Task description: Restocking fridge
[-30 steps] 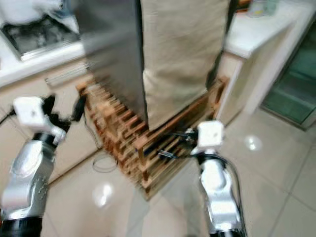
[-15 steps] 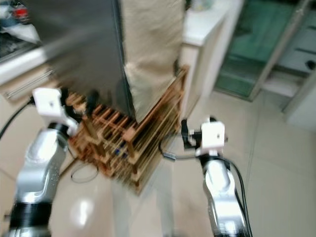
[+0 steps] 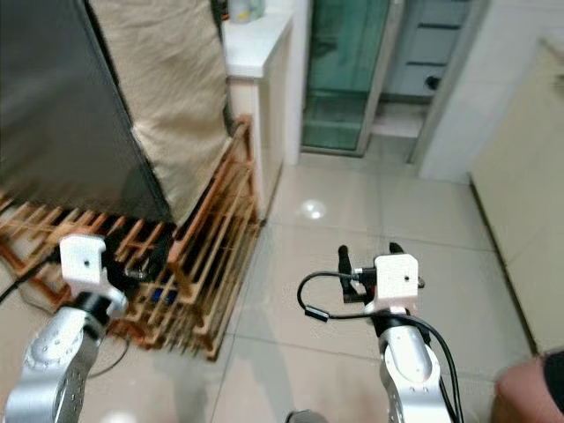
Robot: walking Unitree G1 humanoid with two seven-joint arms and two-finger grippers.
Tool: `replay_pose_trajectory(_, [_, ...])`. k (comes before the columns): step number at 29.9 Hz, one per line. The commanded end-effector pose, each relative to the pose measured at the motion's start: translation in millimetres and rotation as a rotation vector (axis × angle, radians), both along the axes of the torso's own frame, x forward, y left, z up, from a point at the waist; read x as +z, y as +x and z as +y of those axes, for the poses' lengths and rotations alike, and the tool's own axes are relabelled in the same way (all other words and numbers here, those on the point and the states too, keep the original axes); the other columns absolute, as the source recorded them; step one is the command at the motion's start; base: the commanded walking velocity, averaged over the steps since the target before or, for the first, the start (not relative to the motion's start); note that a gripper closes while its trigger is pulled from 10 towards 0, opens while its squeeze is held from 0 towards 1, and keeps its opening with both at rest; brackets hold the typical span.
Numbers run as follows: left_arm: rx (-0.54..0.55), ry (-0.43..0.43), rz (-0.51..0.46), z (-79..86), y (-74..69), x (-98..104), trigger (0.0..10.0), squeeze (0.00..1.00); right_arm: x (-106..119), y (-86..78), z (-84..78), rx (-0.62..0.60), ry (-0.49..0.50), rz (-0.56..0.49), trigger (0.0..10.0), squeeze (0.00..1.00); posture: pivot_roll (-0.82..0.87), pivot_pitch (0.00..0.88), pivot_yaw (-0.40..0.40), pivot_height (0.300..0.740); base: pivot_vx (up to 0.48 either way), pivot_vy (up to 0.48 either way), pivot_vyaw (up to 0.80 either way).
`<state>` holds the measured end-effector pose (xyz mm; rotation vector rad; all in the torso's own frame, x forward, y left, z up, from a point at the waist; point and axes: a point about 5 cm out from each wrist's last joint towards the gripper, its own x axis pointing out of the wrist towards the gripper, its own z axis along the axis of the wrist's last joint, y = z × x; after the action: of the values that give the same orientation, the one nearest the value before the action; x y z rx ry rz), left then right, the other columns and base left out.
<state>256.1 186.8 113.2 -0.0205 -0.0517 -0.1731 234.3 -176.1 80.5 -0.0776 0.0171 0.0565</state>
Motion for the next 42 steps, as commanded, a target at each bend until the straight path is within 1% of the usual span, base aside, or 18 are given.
replay_pose_trajectory(1, [0.034,-0.040,-0.013,-1.1,6.0,5.0,10.0,0.00,6.1,7.8,-0.3,0.002,-0.012,-0.032,10.0,0.00,-0.18,0.000,0.054,0.740,0.469,0.000,0.00])
replay_pose_trajectory(3, [0.050,-0.053,-0.025,-0.7,9.7,9.1,10.0,0.00,8.1,11.0,-0.2,0.001,-0.013,-0.039,10.0,0.00,-0.18,0.000,0.054,0.740,0.472,0.000,0.00])
replay_pose_trajectory(5, [0.067,-0.061,-0.061,0.3,17.2,21.2,10.0,0.00,10.6,15.8,1.0,0.006,-0.015,-0.043,10.0,0.00,-0.17,0.000,0.057,0.740,0.480,0.000,0.00])
replay_pose_trajectory(8, [0.073,-0.068,-0.079,-0.5,20.9,27.8,10.0,0.00,11.3,17.5,2.7,0.014,-0.015,-0.046,10.0,0.00,-0.18,0.000,0.059,0.740,0.480,0.000,0.00])
replay_pose_trajectory(11, [0.094,-0.098,-0.083,-1.4,21.5,30.4,10.0,0.00,11.4,19.2,4.9,0.026,-0.019,-0.049,10.0,0.00,-0.18,0.000,0.059,0.740,0.287,0.251,0.00])
replay_pose_trajectory(15, [0.141,-0.099,-0.093,3.3,19.6,32.0,10.0,0.00,11.0,20.2,4.8,0.029,-0.020,-0.049,10.0,0.00,-0.18,0.000,0.057,0.740,0.000,0.480,0.00])
replay_pose_trajectory(18, [0.170,-0.083,-0.111,6.0,18.6,35.9,10.0,0.00,10.0,21.0,5.6,0.039,-0.021,-0.044,10.0,0.00,-0.17,0.000,0.051,0.740,0.000,0.000,0.00])
replay_pose_trajectory(26, [0.154,-0.064,-0.125,4.7,19.1,40.7,10.0,0.00,8.4,22.1,7.7,0.054,-0.023,-0.040,10.0,0.00,-0.16,0.000,0.043,0.740,0.000,0.000,0.00])
replay_pose_trajectory(29, [0.150,-0.048,-0.134,5.2,23.0,44.9,10.0,0.00,7.7,22.8,8.2,0.058,-0.024,-0.037,10.0,0.00,-0.15,0.000,0.040,0.740,0.000,0.000,0.00])
replay_pose_trajectory(31, [0.141,-0.008,-0.147,4.7,31.1,51.8,10.0,0.00,7.2,23.7,8.8,0.061,-0.024,-0.036,10.0,0.00,-0.15,0.000,0.038,0.740,0.000,0.000,0.00])
replay_pose_trajectory(35, [0.118,0.060,-0.132,-6.6,59.6,61.1,10.0,0.00,7.5,27.2,11.2,0.069,-0.021,-0.039,10.0,0.00,-0.15,0.000,0.034,0.740,0.000,0.000,0.00])
replay_pose_trajectory(36, [0.118,0.060,-0.132,-6.6,59.6,61.1,10.0,0.00,7.5,27.2,11.2,0.069,-0.021,-0.039,10.0,0.00,-0.15,0.000,0.034,0.740,0.000,0.000,0.00])
replay_pose_trajectory(37, [0.146,0.060,-0.113,-8.0,71.8,62.2,10.0,0.00,8.2,29.0,12.7,0.073,-0.020,-0.042,10.0,0.00,-0.15,0.000,0.035,0.740,0.000,0.000,0.00])
replay_pose_trajectory(38, [0.172,0.053,-0.103,-8.1,79.2,63.7,10.0,0.00,8.8,29.9,13.7,0.076,-0.019,-0.045,10.0,0.00,-0.15,0.000,0.035,0.740,0.000,0.000,0.00])
replay_pose_trajectory(39, [0.172,0.053,-0.103,-8.1,79.2,63.7,10.0,0.00,8.8,29.9,13.7,0.076,-0.019,-0.045,10.0,0.00,-0.15,0.000,0.035,0.740,0.000,0.000,0.00])
replay_pose_trajectory(40, [0.207,0.012,-0.085,-8.5,90.0,66.5,10.0,0.00,9.7,30.9,14.6,0.079,-0.019,-0.049,10.0,0.00,-0.16,0.000,0.039,0.740,0.000,0.000,0.00])
replay_pose_trajectory(41, [0.207,0.012,-0.085,-8.5,90.0,66.5,10.0,0.00,9.7,30.9,14.6,0.079,-0.019,-0.049,10.0,0.00,-0.16,0.000,0.039,0.740,0.000,0.000,0.00])
replay_pose_trajectory(42, [0.210,0.005,-0.087,-11.9,96.7,70.5,10.0,0.00,10.0,30.6,14.4,0.078,-0.019,-0.051,10.0,0.00,-0.17,0.000,0.046,0.740,0.000,0.000,0.00])
